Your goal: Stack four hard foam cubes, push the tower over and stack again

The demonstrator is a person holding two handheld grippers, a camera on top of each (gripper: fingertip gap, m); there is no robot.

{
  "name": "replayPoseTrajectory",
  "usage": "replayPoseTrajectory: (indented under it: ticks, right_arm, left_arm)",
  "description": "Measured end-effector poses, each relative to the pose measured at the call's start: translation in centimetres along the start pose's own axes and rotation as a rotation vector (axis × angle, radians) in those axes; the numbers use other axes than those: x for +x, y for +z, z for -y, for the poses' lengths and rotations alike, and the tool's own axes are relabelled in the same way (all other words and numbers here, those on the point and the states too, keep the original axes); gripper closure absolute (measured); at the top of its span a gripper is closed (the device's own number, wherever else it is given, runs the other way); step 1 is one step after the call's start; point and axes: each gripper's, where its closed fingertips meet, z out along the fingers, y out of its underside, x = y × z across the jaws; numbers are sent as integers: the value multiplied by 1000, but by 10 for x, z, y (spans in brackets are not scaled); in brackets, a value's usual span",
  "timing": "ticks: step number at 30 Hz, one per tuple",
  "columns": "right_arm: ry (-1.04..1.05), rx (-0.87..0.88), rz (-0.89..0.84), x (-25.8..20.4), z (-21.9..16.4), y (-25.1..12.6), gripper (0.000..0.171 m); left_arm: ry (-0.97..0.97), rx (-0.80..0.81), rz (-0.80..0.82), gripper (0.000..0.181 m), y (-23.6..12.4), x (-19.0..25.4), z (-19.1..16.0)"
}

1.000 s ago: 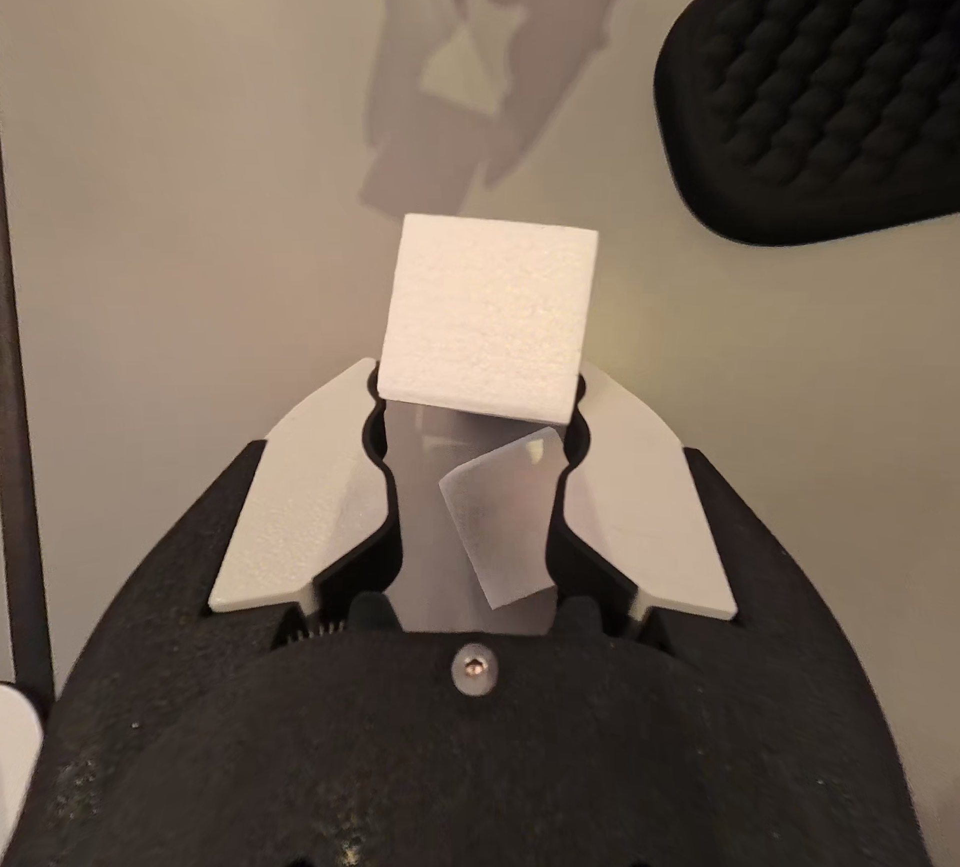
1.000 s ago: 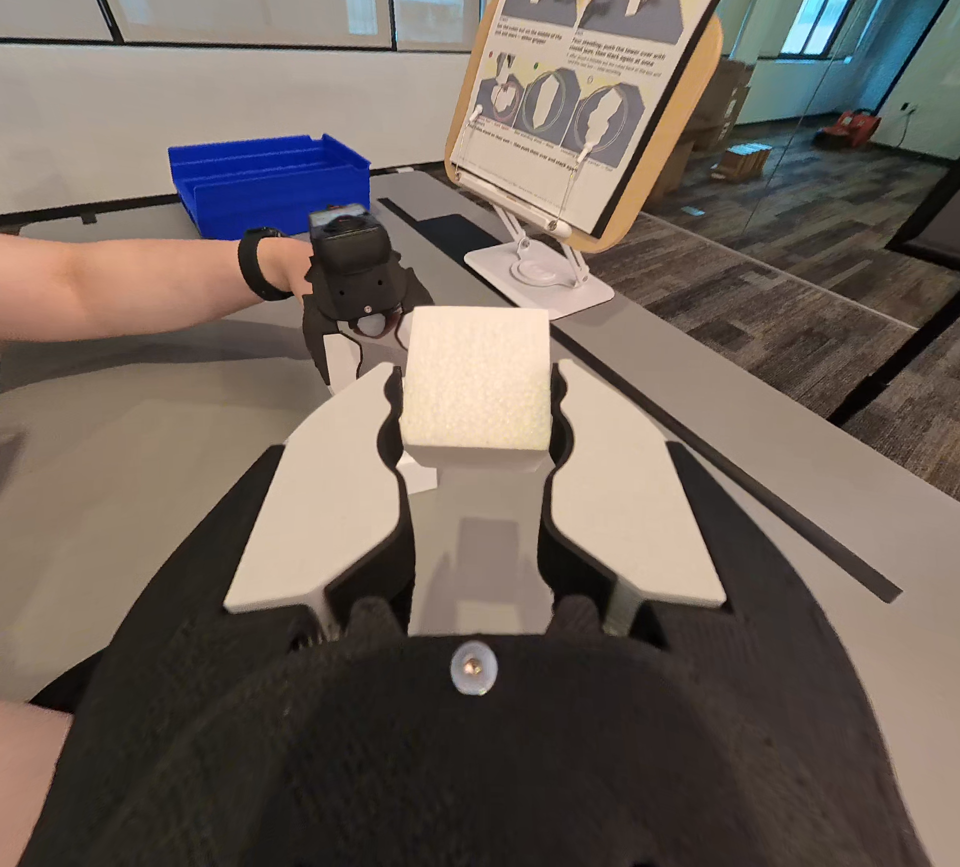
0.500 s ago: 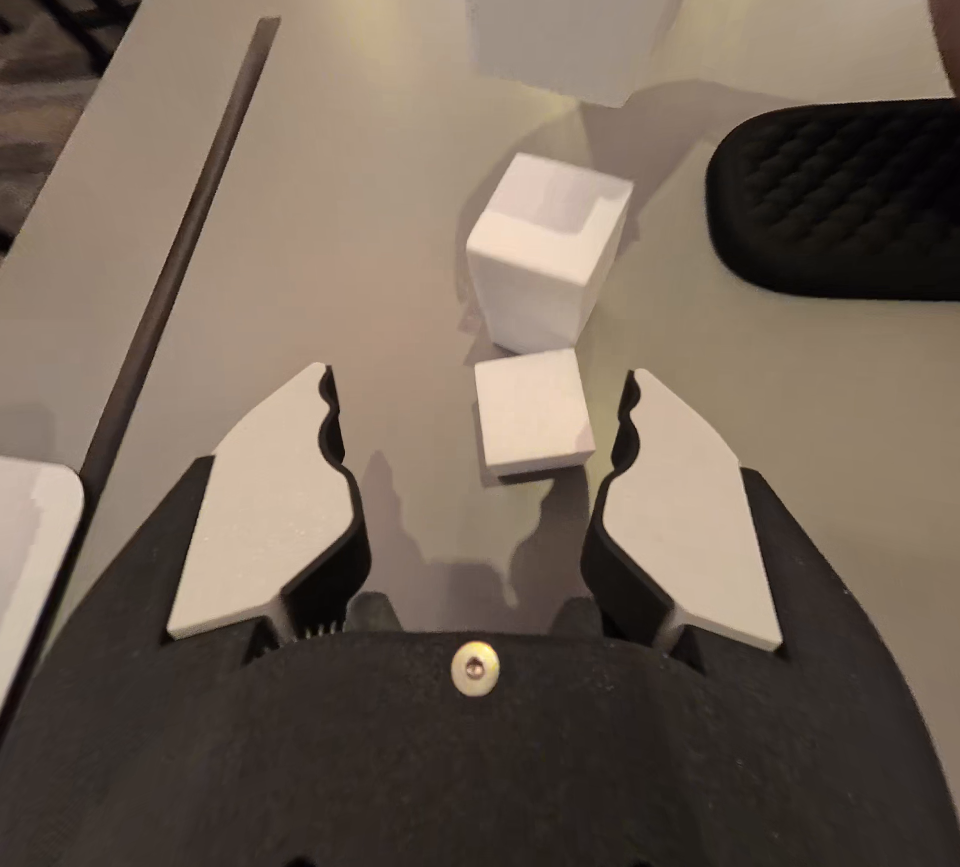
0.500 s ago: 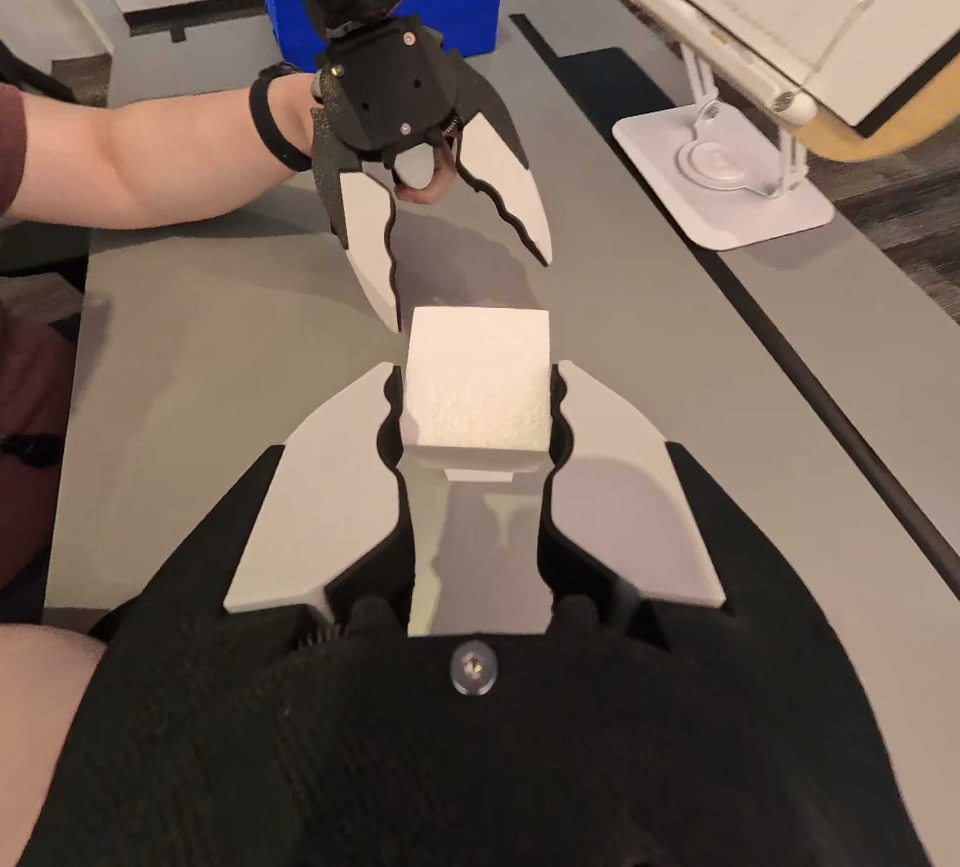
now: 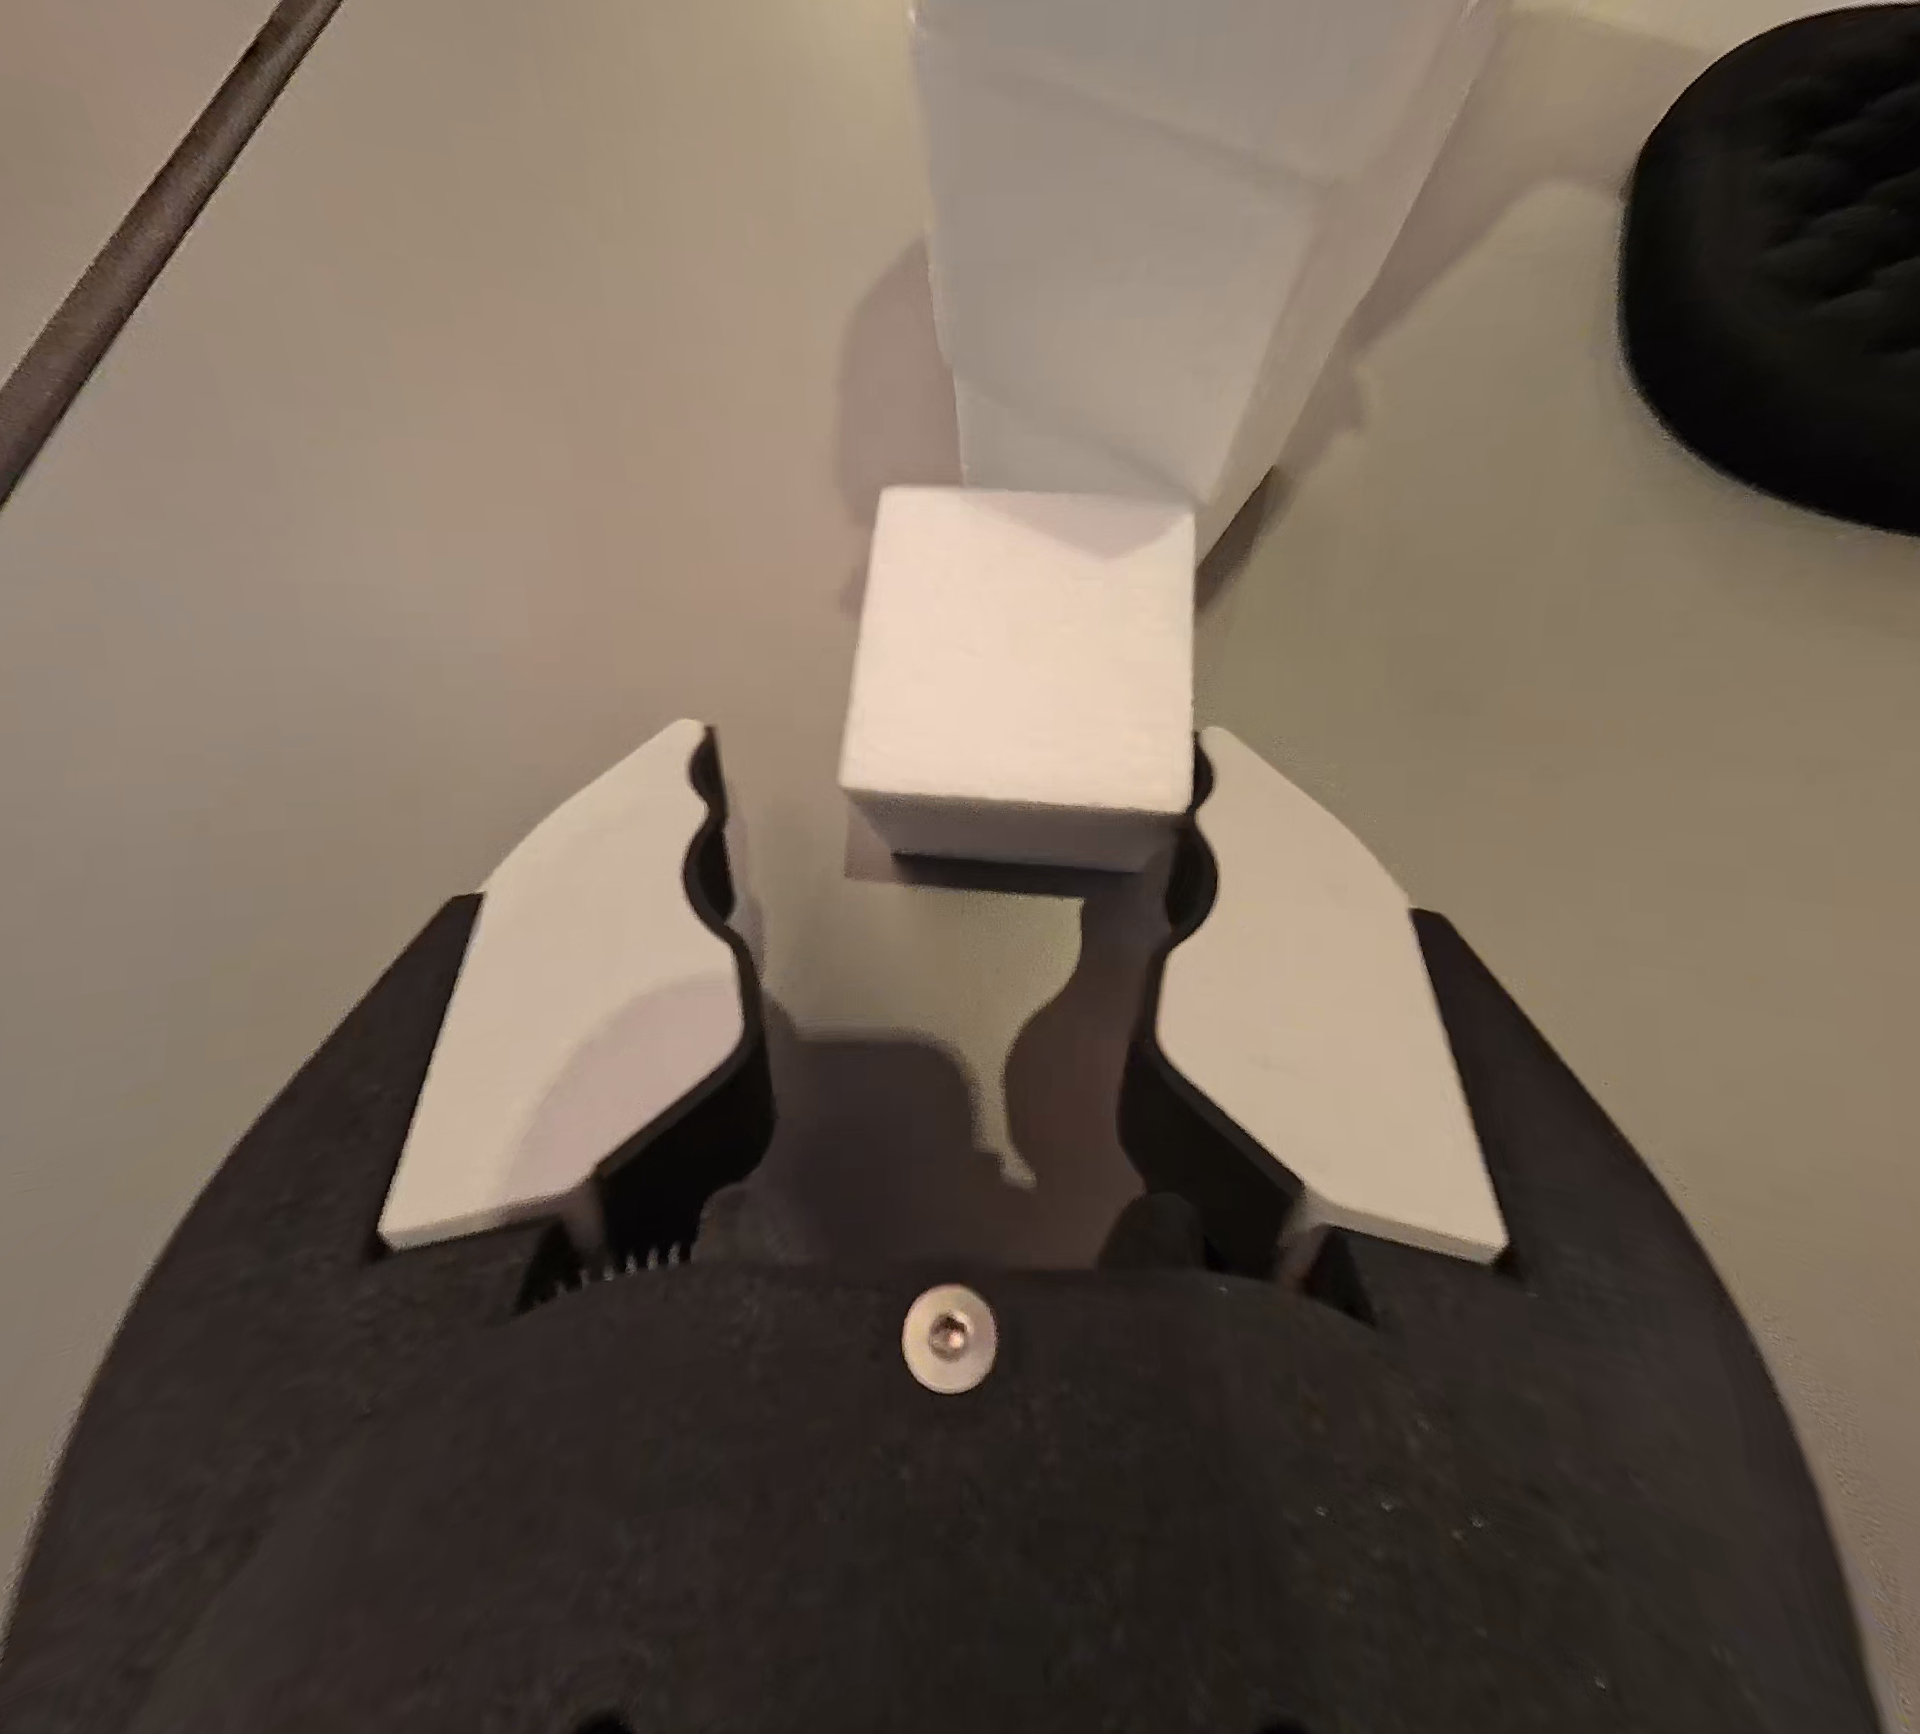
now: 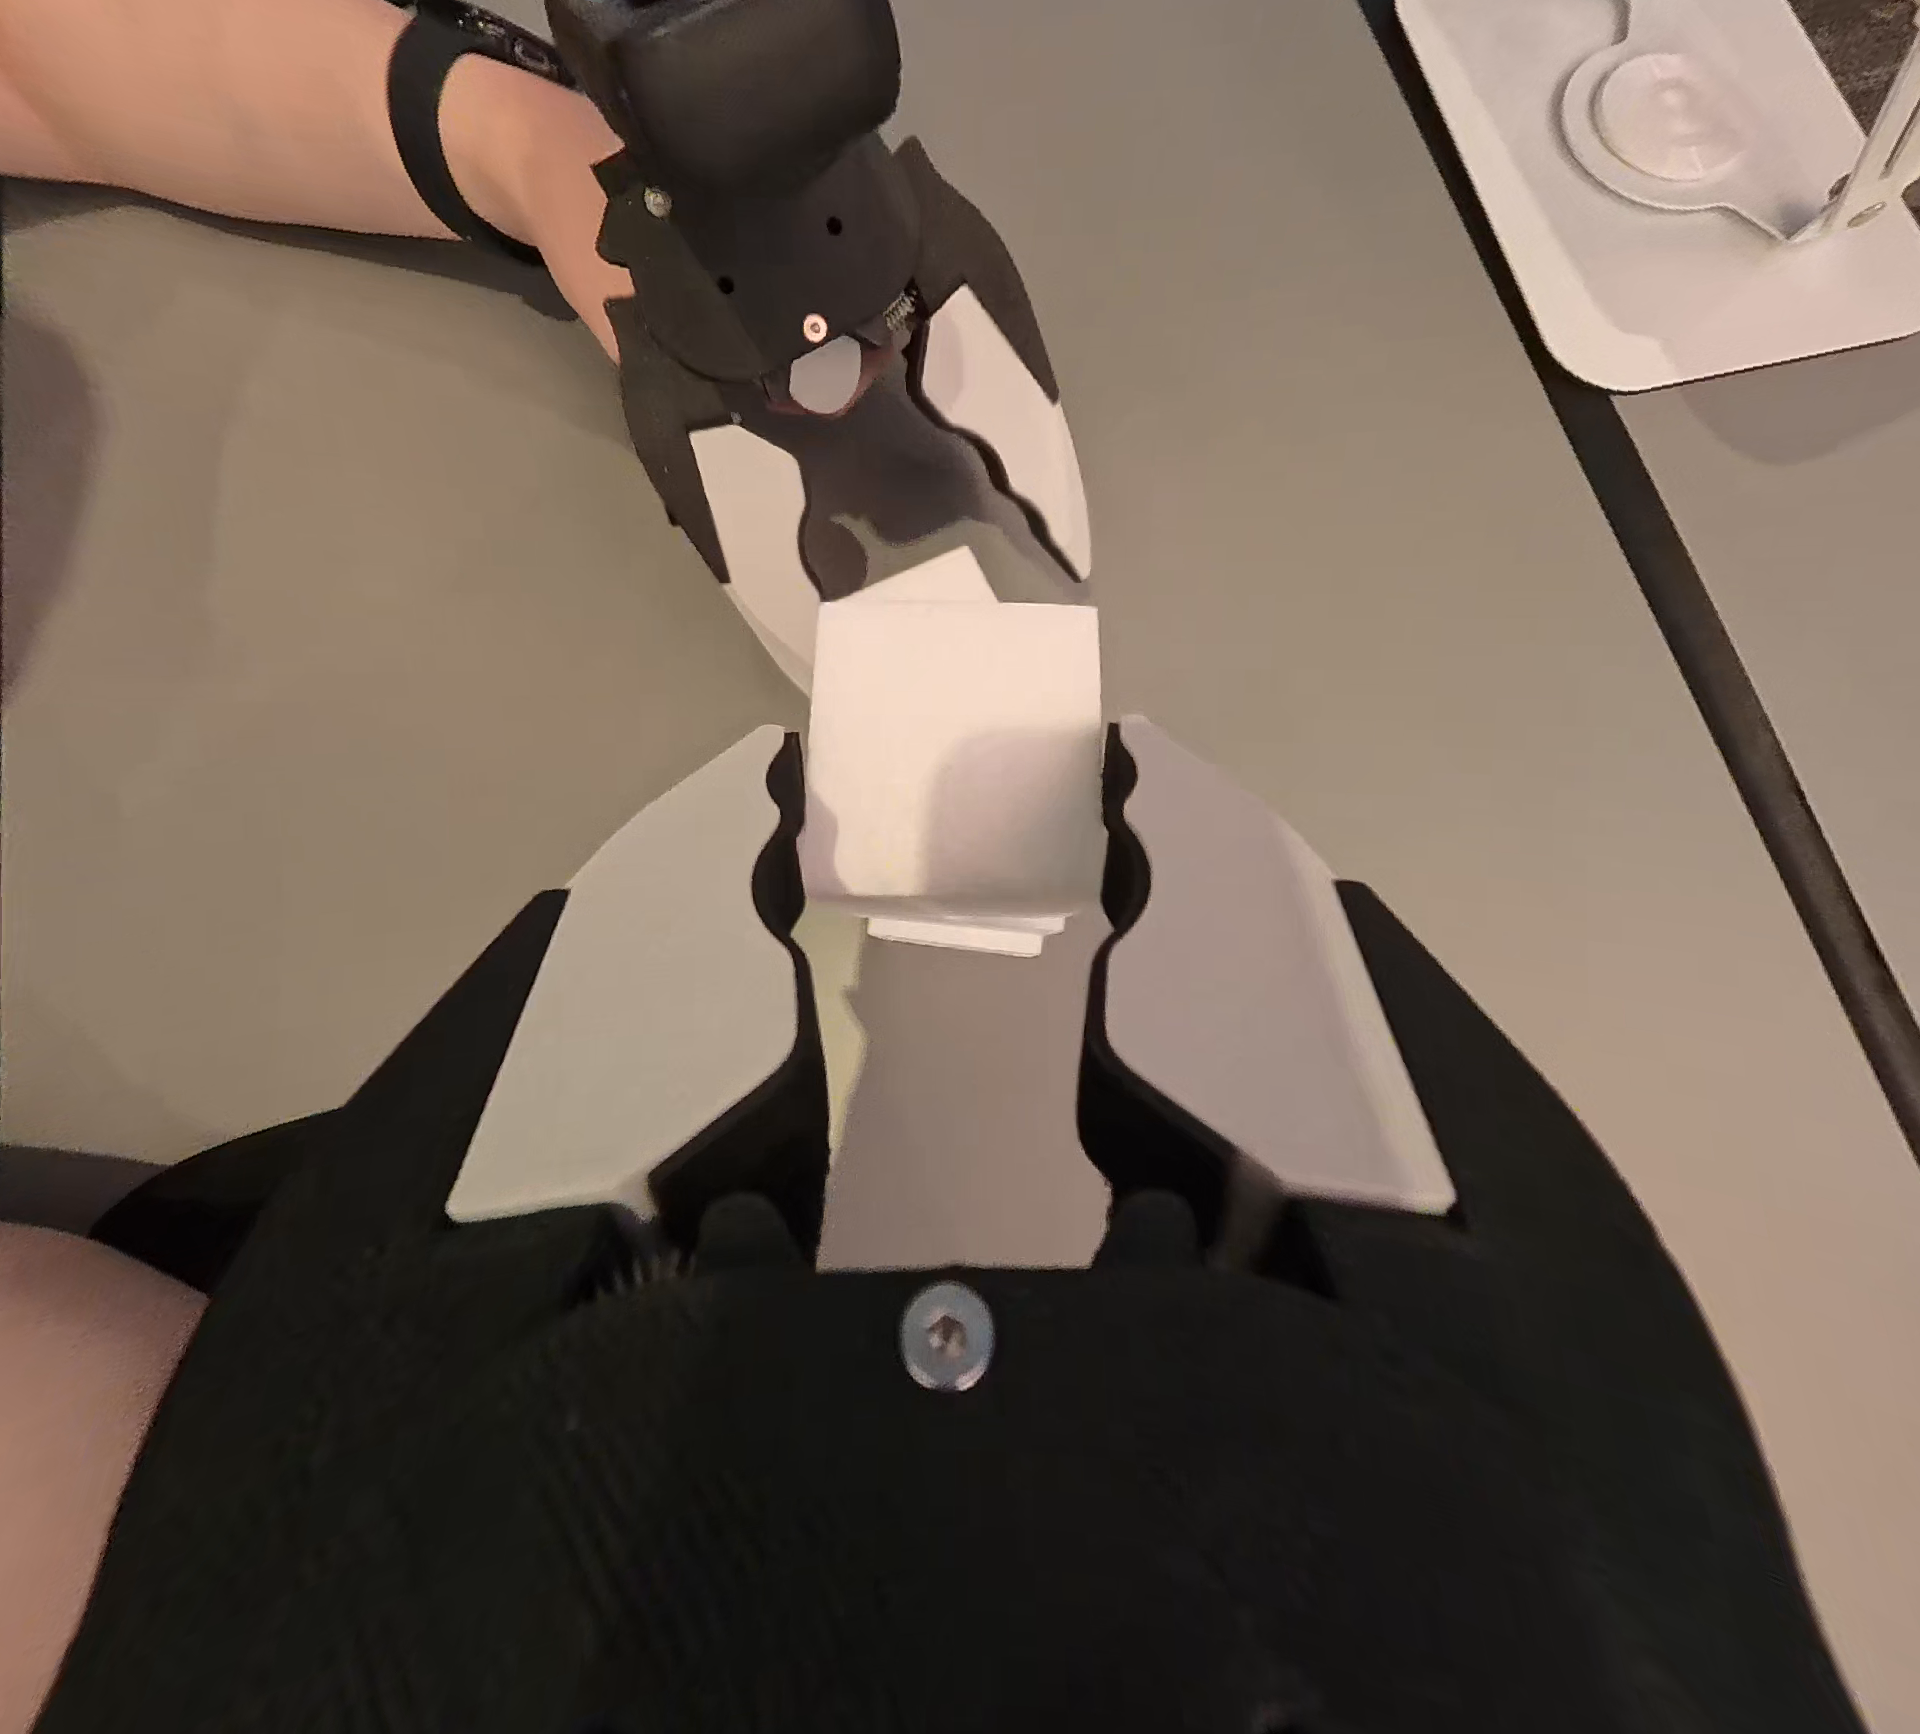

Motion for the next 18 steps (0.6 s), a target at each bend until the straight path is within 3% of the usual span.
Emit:
replayPoseTrajectory:
  ticks: [2,7,11,14,18]
  right_arm:
    - [1,17,-5,0,3,-2,109]
    - [-19,176,-44,-2,14,-41,104]
    - [-8,337,-91,-6,12,-86,105]
    - [6,414,-125,-4,4,-109,105]
    - [43,454,-127,-2,-6,-120,106]
  left_arm:
    - [6,-5,7,122,1,0,0]
    - [2,42,-9,124,-17,-1,10]
    - [26,81,102,124,-59,-34,26]
    - [26,195,85,124,-95,-45,70]
    - [50,354,-82,124,-112,-15,145]
